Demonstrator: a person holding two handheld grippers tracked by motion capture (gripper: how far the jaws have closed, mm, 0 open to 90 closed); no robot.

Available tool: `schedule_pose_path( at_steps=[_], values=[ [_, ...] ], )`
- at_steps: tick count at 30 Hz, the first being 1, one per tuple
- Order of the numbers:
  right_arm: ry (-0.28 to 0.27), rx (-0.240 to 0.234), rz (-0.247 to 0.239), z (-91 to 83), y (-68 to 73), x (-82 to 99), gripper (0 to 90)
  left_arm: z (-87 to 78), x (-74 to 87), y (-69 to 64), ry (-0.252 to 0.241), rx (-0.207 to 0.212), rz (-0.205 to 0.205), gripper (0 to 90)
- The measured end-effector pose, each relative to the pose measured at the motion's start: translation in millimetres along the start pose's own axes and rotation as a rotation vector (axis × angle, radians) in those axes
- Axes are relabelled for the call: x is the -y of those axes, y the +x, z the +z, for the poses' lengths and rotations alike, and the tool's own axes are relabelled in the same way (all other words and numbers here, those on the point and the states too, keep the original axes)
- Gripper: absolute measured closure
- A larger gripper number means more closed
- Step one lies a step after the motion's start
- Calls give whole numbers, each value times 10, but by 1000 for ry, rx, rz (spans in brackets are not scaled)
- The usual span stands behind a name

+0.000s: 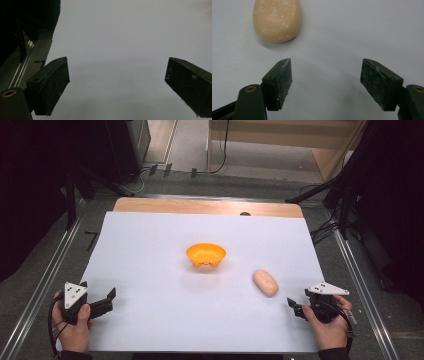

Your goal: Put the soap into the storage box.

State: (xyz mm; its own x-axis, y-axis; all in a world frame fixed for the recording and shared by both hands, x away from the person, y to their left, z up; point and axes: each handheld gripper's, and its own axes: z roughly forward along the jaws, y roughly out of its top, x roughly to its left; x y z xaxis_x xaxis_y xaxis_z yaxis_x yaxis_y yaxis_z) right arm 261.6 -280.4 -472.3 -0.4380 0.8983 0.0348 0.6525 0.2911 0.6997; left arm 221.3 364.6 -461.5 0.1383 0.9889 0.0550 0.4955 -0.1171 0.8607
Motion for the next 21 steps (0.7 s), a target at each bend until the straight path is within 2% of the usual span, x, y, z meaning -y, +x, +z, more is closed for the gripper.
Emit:
schedule_pose_path(
  at_steps=[4, 12, 13, 21],
  values=[
    [25, -8, -9, 11, 2, -45, 258, 2, 0, -2, 1, 0, 1, 62],
    [117, -18, -29, 64, 15, -217, 258, 7, -2, -15, 7, -3, 10, 65],
    [144, -22, -40, 95, 23, -265, 258, 7, -2, -13, 6, -4, 8, 65],
    [211, -35, -67, 174, 65, -422, 254, 7, -2, -7, 6, -3, 8, 65]
  ],
)
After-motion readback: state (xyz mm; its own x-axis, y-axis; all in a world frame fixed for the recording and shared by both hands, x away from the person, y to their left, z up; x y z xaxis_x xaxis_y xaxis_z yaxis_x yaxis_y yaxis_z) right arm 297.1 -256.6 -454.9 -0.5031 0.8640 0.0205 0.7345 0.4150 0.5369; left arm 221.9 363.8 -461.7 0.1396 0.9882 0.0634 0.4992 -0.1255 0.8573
